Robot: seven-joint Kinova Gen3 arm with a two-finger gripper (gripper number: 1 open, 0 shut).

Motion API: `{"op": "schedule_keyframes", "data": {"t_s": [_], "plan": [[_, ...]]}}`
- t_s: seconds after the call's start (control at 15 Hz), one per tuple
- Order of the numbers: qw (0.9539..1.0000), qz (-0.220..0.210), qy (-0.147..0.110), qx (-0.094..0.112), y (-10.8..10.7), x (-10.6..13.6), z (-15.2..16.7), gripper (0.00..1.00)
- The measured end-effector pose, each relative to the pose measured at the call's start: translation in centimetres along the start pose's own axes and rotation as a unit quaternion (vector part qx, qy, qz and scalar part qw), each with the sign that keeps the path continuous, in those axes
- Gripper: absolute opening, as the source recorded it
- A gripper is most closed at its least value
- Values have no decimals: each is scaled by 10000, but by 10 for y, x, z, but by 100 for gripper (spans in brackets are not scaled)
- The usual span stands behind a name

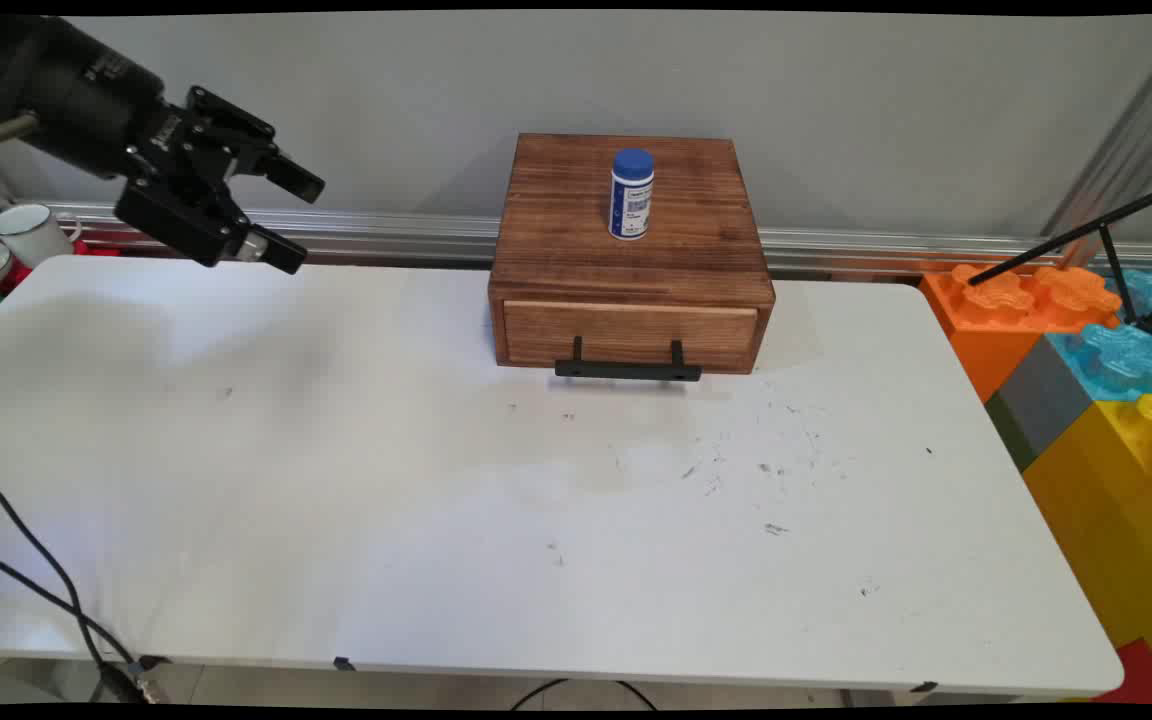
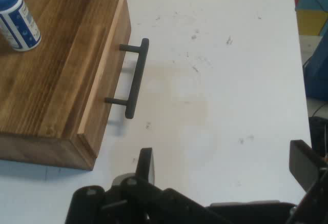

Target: Open the drawer

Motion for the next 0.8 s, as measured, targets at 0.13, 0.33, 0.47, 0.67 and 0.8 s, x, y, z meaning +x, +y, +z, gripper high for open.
{"op": "schedule_keyframes", "data": {"t_s": [0.13, 0.33, 0.47, 0.67, 0.8], "plan": [[10000, -33, -64, 35, 0, 5, 3, 100], [9998, -106, -167, 36, 0, 18, 11, 100], [9997, -136, -219, -1, -1, 27, 17, 100], [9994, -148, -315, -93, -3, 44, 31, 100], [9992, -131, -360, -129, -3, 54, 39, 100]]}}
